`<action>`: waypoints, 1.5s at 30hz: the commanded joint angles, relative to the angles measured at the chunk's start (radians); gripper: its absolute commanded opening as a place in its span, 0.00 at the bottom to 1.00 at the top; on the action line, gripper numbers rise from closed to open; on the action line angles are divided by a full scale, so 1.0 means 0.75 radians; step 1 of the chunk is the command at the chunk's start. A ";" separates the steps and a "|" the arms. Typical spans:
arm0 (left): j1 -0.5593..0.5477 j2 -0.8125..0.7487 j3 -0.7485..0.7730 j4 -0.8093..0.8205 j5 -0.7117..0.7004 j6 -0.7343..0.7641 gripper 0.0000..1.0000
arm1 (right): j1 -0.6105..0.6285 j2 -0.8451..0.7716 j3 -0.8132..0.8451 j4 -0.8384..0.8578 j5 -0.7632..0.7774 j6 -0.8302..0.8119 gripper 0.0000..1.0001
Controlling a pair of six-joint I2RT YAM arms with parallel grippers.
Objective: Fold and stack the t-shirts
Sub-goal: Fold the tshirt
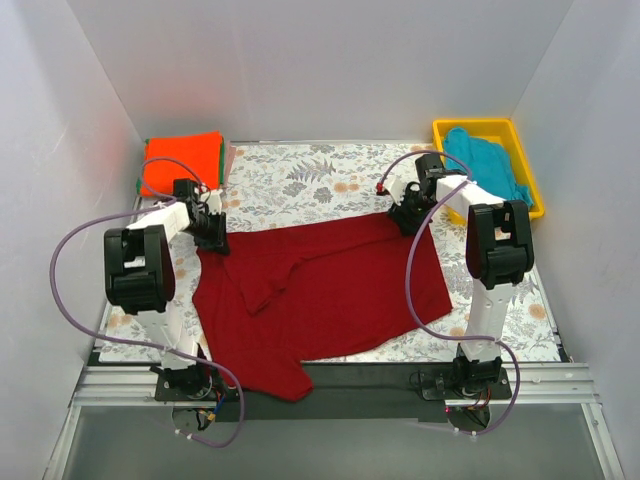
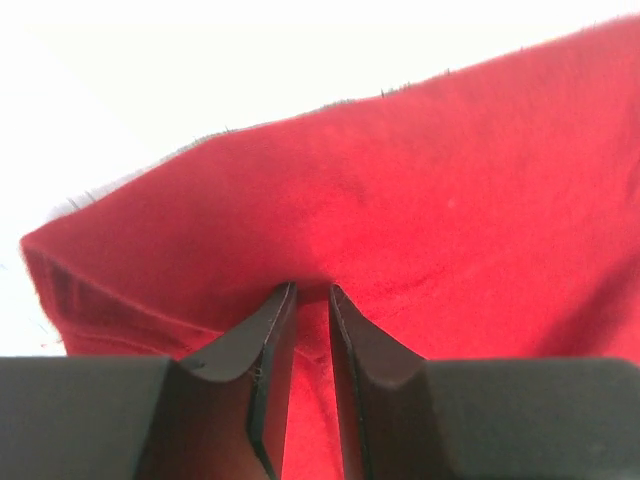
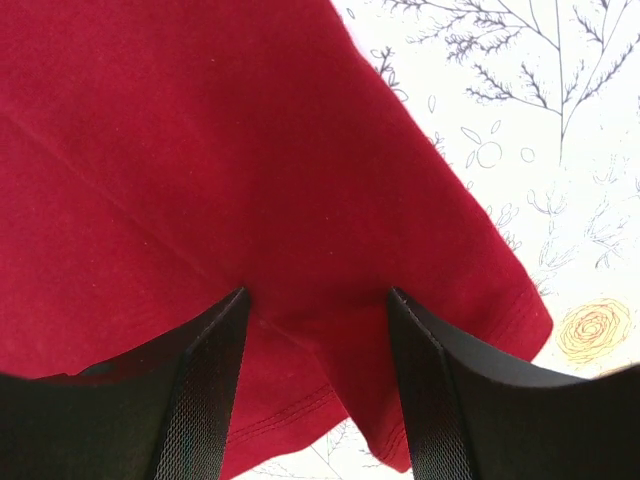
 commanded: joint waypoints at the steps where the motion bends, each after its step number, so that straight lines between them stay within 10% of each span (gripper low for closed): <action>1: 0.035 0.210 0.190 0.094 -0.169 0.051 0.19 | 0.016 0.060 0.019 -0.011 0.025 0.064 0.64; 8: 0.076 0.305 0.538 -0.088 0.003 0.190 0.22 | 0.051 -0.030 0.094 -0.040 -0.045 0.160 0.66; 16: -0.005 -0.004 0.484 -0.303 0.336 0.280 0.39 | -0.061 -0.222 0.084 -0.160 -0.035 0.116 0.68; 26: -0.402 -0.164 0.213 -0.151 0.142 0.176 0.43 | -0.190 -0.086 0.201 -0.269 -0.118 0.389 0.65; 37: -0.484 -0.092 0.181 -0.092 0.056 0.168 0.45 | -0.264 0.055 0.232 -0.265 -0.300 0.565 0.68; 45: -0.484 -0.078 0.168 -0.074 0.038 0.170 0.45 | -0.266 0.107 0.325 -0.267 -0.478 0.625 0.51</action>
